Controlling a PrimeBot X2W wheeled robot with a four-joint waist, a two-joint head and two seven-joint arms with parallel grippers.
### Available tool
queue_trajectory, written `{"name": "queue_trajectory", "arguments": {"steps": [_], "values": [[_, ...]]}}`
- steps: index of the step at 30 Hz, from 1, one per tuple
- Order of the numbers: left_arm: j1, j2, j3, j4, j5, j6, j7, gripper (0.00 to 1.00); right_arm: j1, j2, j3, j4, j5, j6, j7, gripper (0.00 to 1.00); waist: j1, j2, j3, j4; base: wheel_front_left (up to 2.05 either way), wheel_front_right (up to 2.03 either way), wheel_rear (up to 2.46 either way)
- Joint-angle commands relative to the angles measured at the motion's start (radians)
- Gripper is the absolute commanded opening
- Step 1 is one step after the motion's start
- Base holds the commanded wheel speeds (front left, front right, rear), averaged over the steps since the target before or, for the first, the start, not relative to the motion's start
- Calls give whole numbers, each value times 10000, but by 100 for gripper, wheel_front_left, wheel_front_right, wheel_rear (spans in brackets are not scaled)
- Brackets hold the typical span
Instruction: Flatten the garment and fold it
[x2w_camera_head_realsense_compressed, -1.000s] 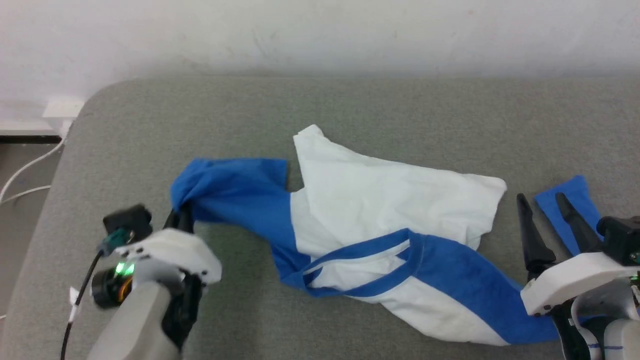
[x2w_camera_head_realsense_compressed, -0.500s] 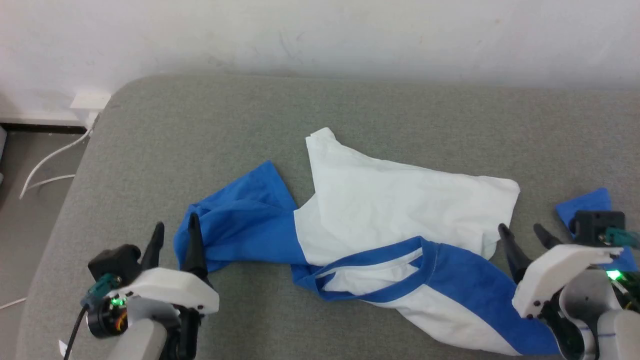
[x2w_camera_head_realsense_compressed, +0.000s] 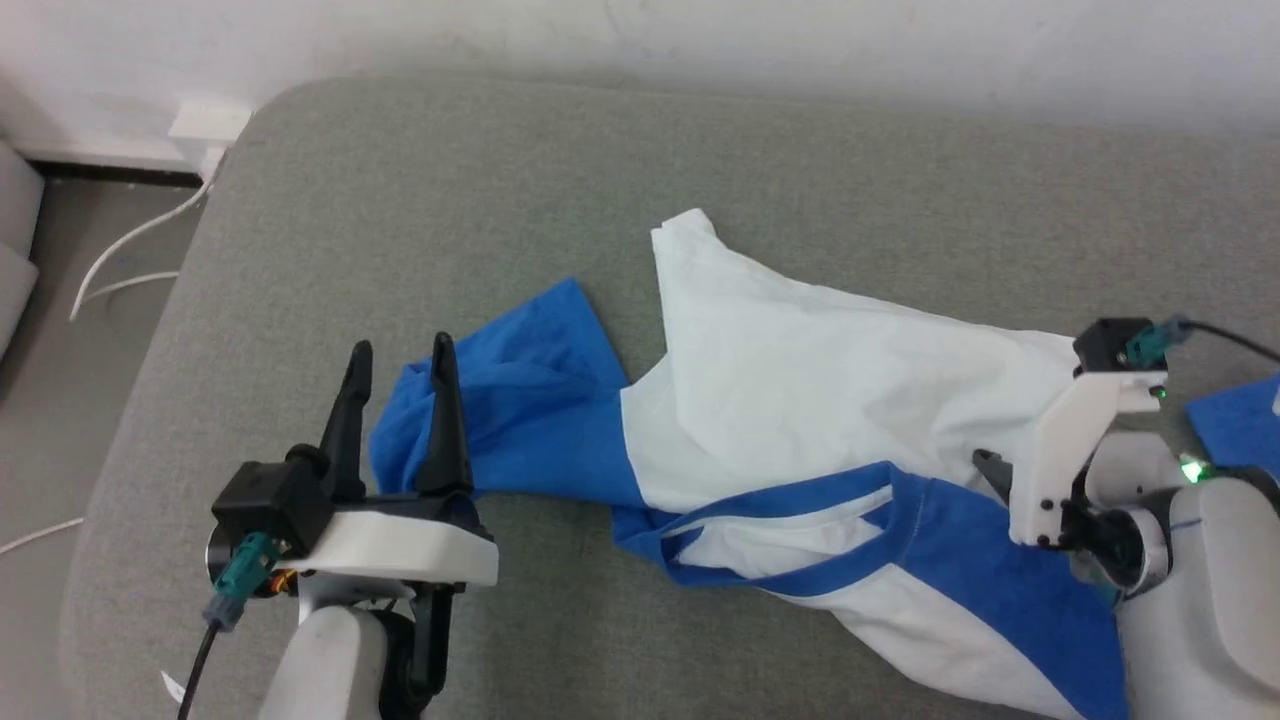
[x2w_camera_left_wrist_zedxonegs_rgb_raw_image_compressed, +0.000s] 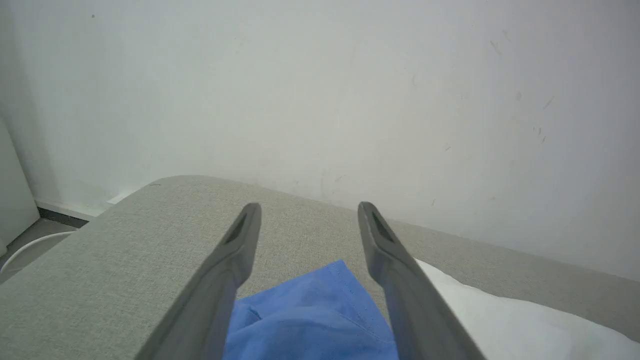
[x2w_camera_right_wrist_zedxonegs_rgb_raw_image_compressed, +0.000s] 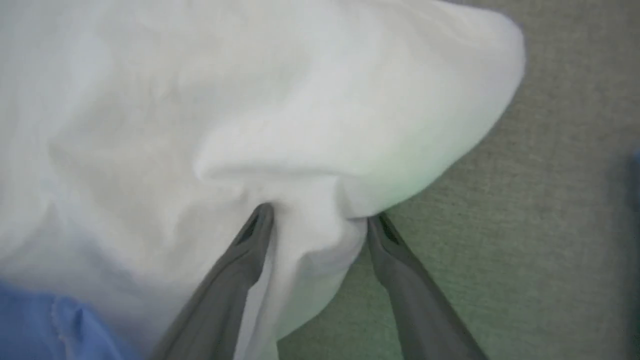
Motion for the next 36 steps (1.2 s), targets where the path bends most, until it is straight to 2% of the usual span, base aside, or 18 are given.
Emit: {"name": "queue_trajectory", "arguments": {"steps": [1, 2, 3, 8, 12, 17, 23, 24, 25, 26, 31, 36], "values": [[40, -81, 101, 49, 129, -123, -46, 100, 40, 130, 190, 303, 25, -6, 313, 34, 0, -1, 250, 247, 0, 0, 0], [13, -140, 146, 95, 194, -222, -46, 100, -89, 130, 247, 269, 26, -6, 423, 4, 0, -1, 311, 302, 0, 0, 0], [-23, -190, 197, 120, 251, -306, -46, 100, -255, 130, 247, 190, -24, -6, 403, 0, 0, -1, 375, 342, 0, 0, 0], [-229, -321, 356, 303, 338, -603, -46, 100, -1510, 61, 44, -218, -748, -6, -599, 0, 0, -1, 691, 581, 0, 0, 0], [-454, -345, 278, 352, 202, -684, -46, 100, -2923, -196, -178, 52, -1401, -6, -1733, 0, 0, -1, 976, 776, 0, 0, 0], [-736, -349, -75, 313, -115, -573, -47, 100, -4672, -524, -466, 953, -2263, -6, -3202, 0, 0, -1, 1316, 1058, 0, 0, 0], [-933, -350, -347, 358, -267, -466, -47, 100, -5725, -684, -846, 2418, -2891, -6, -4078, 0, 0, -1, 1526, 1202, 0, 0, 0], [-935, -350, -359, 368, -270, -455, -47, 100, -5766, -644, -906, 2665, -2855, -6, -4098, 4, 0, -1, 1514, 1188, 0, 0, 0], [-923, -350, -348, 383, -266, -443, -47, 100, -5768, -594, -915, 2888, -2780, -6, -4093, 50, 0, -1, 1485, 1148, 0, 0, 0], [-901, -351, -326, 396, -252, -435, -47, 100, -5750, -551, -912, 3063, -2696, -6, -4097, 100, 0, -1, 1453, 1097, 0, 0, 0], [-738, -351, -108, 528, -64, -486, -47, 100, -5140, -486, -394, 3085, -1906, -6, -4762, 100, 0, -1, 1031, 693, 0, 0, 0], [-495, -351, 109, 645, 182, -651, -47, 100, -3539, -493, 370, 1642, -705, -6, -6011, 100, 0, -1, 400, 131, 0, 0, 0]]}}
